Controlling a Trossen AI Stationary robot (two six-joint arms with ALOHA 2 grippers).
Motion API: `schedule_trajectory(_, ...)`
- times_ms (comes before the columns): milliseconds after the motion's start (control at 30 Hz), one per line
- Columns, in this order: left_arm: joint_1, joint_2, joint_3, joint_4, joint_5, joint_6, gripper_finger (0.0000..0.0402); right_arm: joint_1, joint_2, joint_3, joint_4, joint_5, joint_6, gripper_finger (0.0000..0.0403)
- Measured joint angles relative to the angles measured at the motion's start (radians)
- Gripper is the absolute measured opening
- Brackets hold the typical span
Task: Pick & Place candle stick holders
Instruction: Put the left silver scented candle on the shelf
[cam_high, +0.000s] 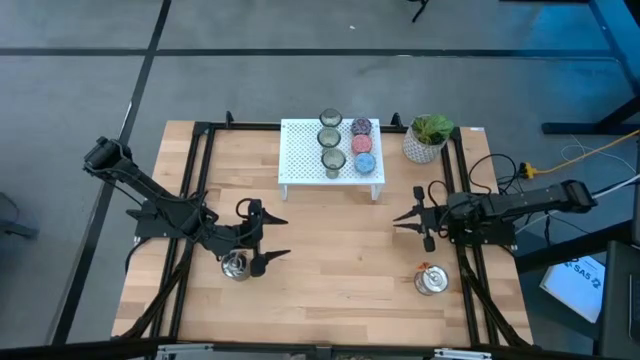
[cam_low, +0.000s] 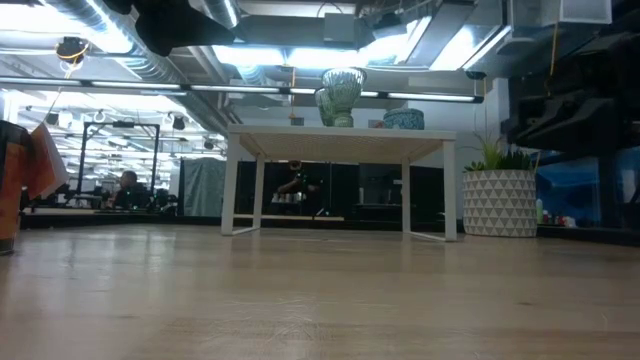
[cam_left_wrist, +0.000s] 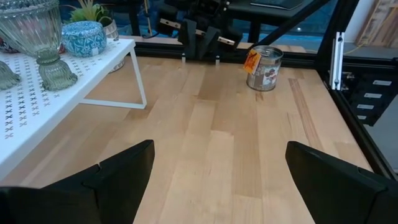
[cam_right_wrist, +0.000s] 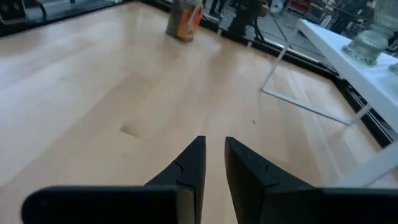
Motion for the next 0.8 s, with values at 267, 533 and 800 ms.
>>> schedule_trajectory(267,0.000,0.000,0.000,0.000,-0.011,0.000,0.0361,-0.014,-0.003,0.000,-0.007,0.004,0.017,0.0063)
schedule_trajectory(533,0.000,0.000,0.000,0.000,-0.040,0.085,0.0361,-0.014,-0.002,0.000,-0.008,0.004,0.013,0.0063)
schedule_trajectory(800,0.000,0.004,0.000,0.000,-0.061,0.132,0.0361,-0.014,-0.002,0.000,0.021,0.005,0.070,0.0063)
